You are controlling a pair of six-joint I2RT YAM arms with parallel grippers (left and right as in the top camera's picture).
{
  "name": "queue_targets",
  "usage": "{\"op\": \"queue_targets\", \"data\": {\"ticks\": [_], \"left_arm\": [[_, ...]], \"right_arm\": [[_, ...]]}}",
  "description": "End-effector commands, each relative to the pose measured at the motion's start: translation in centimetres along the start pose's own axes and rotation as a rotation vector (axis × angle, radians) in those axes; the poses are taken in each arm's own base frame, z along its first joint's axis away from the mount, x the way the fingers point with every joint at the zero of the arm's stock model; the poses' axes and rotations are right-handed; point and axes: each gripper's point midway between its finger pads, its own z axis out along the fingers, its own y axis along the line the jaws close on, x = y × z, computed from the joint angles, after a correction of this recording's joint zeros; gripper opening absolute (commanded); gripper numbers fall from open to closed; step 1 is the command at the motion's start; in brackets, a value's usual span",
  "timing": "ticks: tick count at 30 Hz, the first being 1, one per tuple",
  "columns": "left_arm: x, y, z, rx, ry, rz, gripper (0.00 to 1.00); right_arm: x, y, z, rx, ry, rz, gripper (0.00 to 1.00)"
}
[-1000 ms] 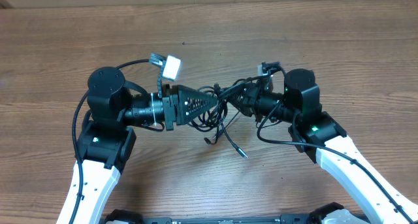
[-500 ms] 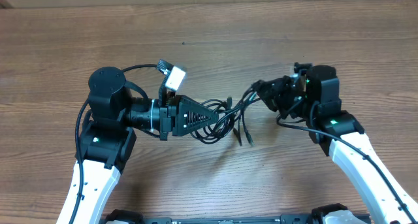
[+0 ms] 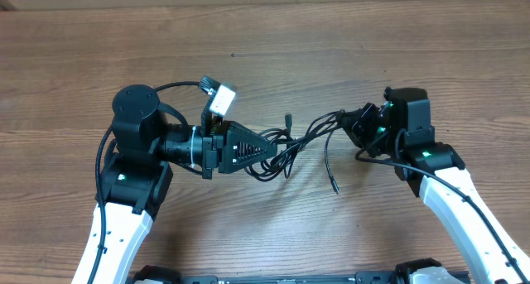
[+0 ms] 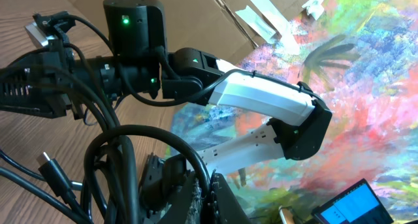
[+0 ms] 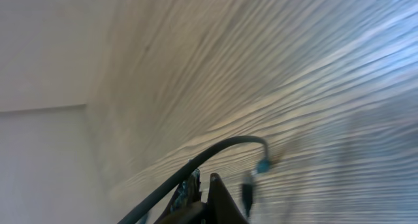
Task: Untangle cables
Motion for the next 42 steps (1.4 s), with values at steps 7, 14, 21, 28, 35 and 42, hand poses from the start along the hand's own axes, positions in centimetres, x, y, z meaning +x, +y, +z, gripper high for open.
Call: {"op": "queue_targets", "data": {"ticks": [7,14,21,28,35,42], "left_arm": [[0.1,-1.7,0.0,0.039,0.027,0.068,0.04],[-0.5,-1.1,0.1,-0.001,-0.008,0.072,0.04],[-1.3,-0.1,0.0,-0.058,-0.057,0.075,0.04],[-2.3,0.9,-0.2,-0.12,-0.109,0.073,0.04],[-2.5,3.0,-0.5,-0.217,-0.151,0.051,0.04],[-1.0,8.3,-2.2,-0.48,-0.183,-0.063,0.04]], "right_arm": [[-2.3,-2.5,-0.6,0.133,-0.123,-0.008,0.23],[-0.6,-1.6,-0.4,0.077,-0.025,-0.011,0.85],[2.5,0.4,-0.6,-0.047,0.153,-0.076,0.86],[4.5,1.3,-1.1,-0.115,0.264,-0.1,0.86],[5.2,0.4,-1.2,-0.084,0.29,-0.136,0.87],[5.7,-0.4,-1.3,-0.063,0.312,-0.187,0.87]]}}
